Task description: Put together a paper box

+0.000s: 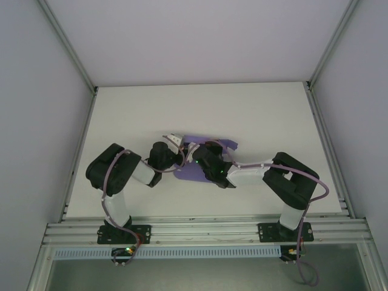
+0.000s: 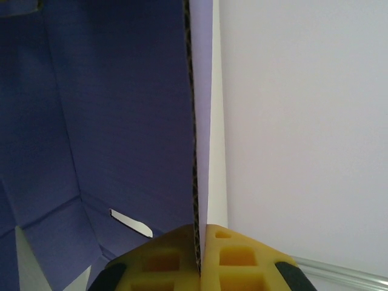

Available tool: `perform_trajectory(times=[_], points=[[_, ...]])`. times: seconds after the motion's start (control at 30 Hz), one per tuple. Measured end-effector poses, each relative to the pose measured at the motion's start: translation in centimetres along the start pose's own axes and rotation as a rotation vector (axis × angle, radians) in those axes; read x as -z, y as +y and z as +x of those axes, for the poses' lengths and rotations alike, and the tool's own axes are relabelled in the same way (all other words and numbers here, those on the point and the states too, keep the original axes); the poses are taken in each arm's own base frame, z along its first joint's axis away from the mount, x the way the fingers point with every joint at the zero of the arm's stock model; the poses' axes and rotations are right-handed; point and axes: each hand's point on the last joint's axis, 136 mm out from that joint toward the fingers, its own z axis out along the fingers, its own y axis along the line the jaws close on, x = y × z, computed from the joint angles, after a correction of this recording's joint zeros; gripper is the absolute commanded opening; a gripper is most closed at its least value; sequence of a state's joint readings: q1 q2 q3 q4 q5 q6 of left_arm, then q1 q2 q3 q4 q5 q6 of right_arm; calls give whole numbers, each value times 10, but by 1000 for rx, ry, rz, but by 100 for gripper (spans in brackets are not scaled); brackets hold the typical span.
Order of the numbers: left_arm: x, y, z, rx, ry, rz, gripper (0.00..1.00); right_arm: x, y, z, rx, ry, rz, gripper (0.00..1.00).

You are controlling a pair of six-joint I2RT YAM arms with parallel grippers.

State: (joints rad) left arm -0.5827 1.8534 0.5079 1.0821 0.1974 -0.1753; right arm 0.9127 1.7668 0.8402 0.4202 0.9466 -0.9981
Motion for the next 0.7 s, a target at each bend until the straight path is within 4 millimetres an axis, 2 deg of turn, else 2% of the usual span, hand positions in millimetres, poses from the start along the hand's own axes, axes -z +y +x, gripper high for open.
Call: perform_trajectory(times=[0.27, 0.33, 0.4, 0.5, 0.63, 0.7], points=[[0, 7, -6, -12, -30, -64, 26, 0, 0, -2, -29, 17, -33, 0], [0, 6, -7, -15, -35, -78, 22, 0, -1, -2, -29, 21, -46, 4], [1, 9, -10, -20, -44, -113, 13, 0, -3, -1, -33, 26, -57, 14], [4, 15, -17, -28, -63, -166, 2, 2, 0, -4, -45, 4, -100, 19], [6, 20, -14, -53, -33, -208, 0, 8, -3, -10, -102, -42, -172, 42], [7, 18, -20, -55, -40, -210, 0, 14, -6, -9, -146, -61, -218, 47]])
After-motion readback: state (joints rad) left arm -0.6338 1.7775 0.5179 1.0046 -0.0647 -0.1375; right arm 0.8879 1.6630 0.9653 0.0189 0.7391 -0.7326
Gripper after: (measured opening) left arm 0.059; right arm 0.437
